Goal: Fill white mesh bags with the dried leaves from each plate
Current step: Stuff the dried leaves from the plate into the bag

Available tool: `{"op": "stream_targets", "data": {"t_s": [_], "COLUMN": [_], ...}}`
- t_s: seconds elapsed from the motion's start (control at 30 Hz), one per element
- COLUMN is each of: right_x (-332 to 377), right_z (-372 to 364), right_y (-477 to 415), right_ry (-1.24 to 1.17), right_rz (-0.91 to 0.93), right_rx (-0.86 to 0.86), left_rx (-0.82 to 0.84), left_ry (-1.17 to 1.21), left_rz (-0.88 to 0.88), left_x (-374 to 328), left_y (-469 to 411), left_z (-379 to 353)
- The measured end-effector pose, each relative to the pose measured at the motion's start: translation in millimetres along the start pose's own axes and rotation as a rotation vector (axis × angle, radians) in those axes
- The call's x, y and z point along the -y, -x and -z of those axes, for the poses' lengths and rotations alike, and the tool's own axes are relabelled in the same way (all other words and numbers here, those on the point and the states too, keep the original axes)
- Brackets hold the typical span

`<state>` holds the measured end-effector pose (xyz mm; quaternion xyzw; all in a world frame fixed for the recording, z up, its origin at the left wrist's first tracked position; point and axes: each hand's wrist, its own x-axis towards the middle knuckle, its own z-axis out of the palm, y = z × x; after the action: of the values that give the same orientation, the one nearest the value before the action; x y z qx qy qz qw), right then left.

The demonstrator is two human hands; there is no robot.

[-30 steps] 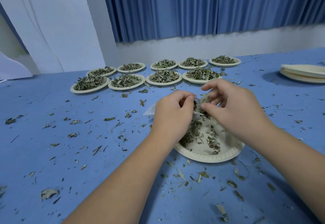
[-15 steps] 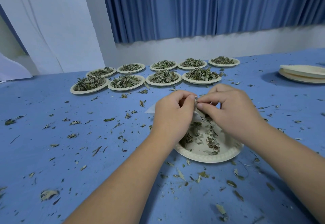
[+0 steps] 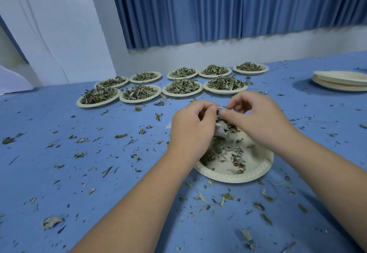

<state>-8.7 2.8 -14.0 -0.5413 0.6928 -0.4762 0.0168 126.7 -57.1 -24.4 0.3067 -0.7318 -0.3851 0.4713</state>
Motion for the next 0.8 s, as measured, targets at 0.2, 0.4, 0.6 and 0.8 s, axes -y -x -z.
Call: {"op": "stream_targets", "data": {"t_s": [0.2, 0.4, 0.6, 0.8], "right_x": [2.4, 7.2, 7.1, 11.9], "right_z": [22.8, 6.9, 8.5, 6.5], "right_y": [11.2, 13.9, 15.9, 18.5], "right_ry": [-0.104, 0.022, -0.032, 0.102], "right_rz": [-0.146, -0.053, 0.036, 0.17], "right_rx": [0.255, 0.155, 0.067, -0.017], "left_rx": [-0.086, -0.031, -0.06, -0.014], "left_ry": [0.064, 0.195, 0.095, 0.114], "left_rz": [0.058, 0.106, 0.042, 0.065], "left_x": [1.9, -1.3, -1.6, -3.5], "left_y": [-4.3, -1.6, -0.7, 1.9], "left_z": [6.6, 5.3, 4.3, 0.7]}}
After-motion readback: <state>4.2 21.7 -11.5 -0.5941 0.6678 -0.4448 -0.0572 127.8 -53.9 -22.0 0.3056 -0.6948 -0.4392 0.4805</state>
